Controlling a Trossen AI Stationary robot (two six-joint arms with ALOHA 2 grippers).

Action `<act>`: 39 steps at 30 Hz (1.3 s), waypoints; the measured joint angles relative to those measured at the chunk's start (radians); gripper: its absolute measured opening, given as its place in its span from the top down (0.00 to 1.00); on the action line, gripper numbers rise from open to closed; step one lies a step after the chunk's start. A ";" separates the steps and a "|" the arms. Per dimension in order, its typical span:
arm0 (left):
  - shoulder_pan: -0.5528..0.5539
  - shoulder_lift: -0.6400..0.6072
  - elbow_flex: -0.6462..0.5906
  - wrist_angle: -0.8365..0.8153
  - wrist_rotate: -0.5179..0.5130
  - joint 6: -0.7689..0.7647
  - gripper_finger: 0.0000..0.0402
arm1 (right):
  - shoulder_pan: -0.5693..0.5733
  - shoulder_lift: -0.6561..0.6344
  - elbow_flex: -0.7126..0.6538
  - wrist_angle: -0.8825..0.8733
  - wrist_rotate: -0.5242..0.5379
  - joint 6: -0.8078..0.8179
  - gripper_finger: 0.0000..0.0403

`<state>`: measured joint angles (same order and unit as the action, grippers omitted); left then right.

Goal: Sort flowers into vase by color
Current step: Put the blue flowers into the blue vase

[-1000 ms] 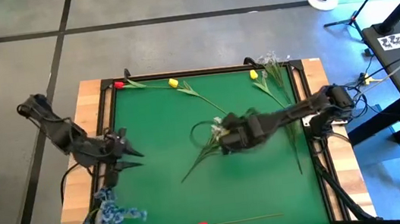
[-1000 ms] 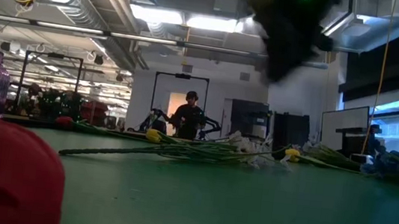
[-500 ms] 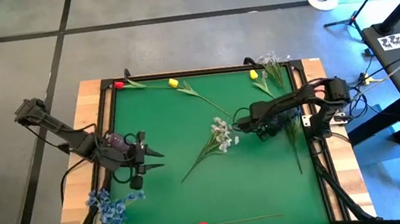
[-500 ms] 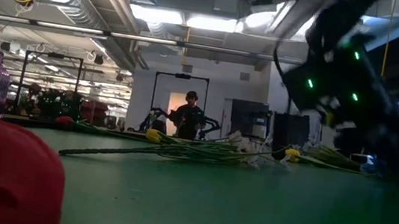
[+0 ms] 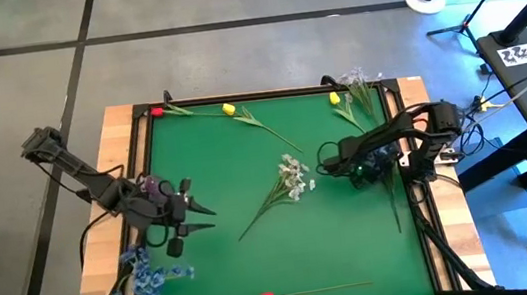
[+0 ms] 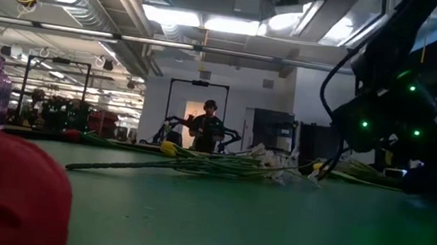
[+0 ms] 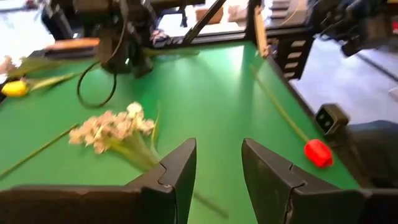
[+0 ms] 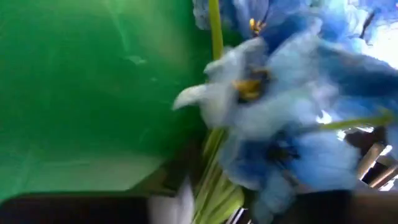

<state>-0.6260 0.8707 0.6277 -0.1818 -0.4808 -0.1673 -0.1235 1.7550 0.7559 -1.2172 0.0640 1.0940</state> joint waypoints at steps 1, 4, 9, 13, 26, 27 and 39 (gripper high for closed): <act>-0.005 0.000 0.000 0.014 0.000 0.013 0.69 | 0.001 0.001 0.022 -0.015 0.025 -0.004 0.85; -0.012 0.000 0.000 0.046 0.007 0.058 0.69 | 0.007 -0.004 0.126 -0.057 0.066 -0.035 0.97; -0.024 0.000 0.000 0.071 0.028 0.095 0.69 | 0.107 -0.015 0.397 -0.181 0.204 -0.041 0.92; -0.030 0.000 0.000 0.078 0.029 0.099 0.69 | 0.255 -0.015 0.673 -0.170 0.406 -0.023 0.98; 0.050 0.045 -0.238 0.755 0.124 0.186 0.55 | 0.708 0.099 0.833 1.185 1.131 -0.983 0.98; 0.070 0.061 -0.243 0.786 0.124 0.179 0.53 | 0.706 0.124 0.832 1.276 1.096 -1.053 0.97; 0.184 0.284 -0.232 0.901 0.306 0.148 0.45 | 0.583 0.206 0.832 1.580 0.614 -1.204 0.97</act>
<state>-0.4418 1.1546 0.3954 0.7192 -0.1747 -0.0190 0.4595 1.9614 1.5879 0.3624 0.6780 -0.1101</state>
